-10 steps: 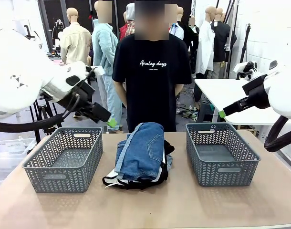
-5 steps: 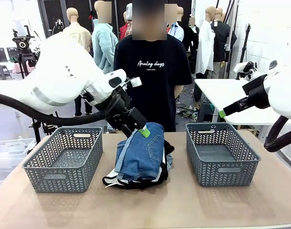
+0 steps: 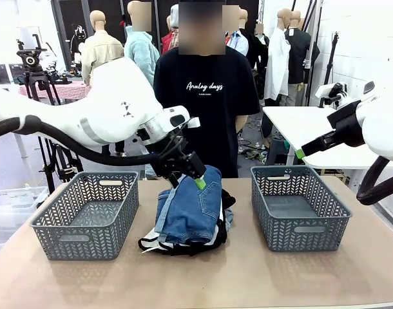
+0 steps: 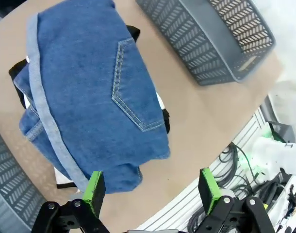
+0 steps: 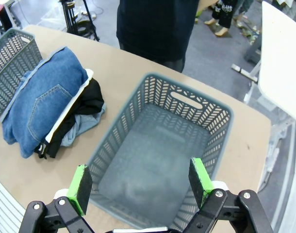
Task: Sort the tops and bottoms.
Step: Lift clothes from the center of the table with your left hand.
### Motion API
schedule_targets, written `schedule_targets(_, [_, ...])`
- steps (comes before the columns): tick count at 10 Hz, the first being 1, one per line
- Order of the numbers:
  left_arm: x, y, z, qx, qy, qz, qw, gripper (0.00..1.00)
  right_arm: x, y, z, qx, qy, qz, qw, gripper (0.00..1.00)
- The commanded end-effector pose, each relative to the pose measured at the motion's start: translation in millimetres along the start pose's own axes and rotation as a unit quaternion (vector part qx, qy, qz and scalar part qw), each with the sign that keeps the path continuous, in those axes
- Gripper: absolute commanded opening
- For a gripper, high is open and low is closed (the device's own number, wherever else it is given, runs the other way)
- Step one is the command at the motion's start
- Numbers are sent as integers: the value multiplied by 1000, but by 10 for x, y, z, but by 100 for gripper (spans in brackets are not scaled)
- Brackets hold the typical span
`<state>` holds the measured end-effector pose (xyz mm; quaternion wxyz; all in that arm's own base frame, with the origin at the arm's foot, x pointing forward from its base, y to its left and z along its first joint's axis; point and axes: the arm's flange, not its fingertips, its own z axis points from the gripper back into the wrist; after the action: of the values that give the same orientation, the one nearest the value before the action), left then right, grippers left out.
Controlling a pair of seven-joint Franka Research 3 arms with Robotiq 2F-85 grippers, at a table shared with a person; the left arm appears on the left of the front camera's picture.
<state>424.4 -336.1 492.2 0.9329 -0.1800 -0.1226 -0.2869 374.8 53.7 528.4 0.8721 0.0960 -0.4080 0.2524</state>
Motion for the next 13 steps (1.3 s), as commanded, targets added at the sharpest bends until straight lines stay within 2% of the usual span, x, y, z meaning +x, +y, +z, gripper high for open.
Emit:
schedule_targets(1, [130,23,121,12,12,11,1000,100,-11,-1,-19,1,-5,-5,1000,100])
schedule_targets(2, [0,0,0,0,0,0,1000,100,-11,-1,-19,1,-5,-5,1000,100])
schedule_targets(4, [82,21,19,4,2,2,1000,100,-11,-1,-19,1,-5,-5,1000,100])
schedule_targets(5, [45,-93,86,60,-16,17,998,100,-11,-1,-19,1,-5,-5,1000,100])
schedule_targets(6, [139,-109,35,84,-38,25,995,100,-11,-1,-19,1,-5,-5,1000,100])
schedule_targets(9, [466,-37,-326,127,-41,83,988,100,-11,-1,-19,1,-5,-5,1000,100])
schedule_targets(12, [606,63,-448,115,-28,175,977,100,-11,-1,-19,1,-5,-5,1000,100])
schedule_targets(13, [647,68,-450,122,-27,187,974,100,-11,-1,-19,1,-5,-5,1000,100])
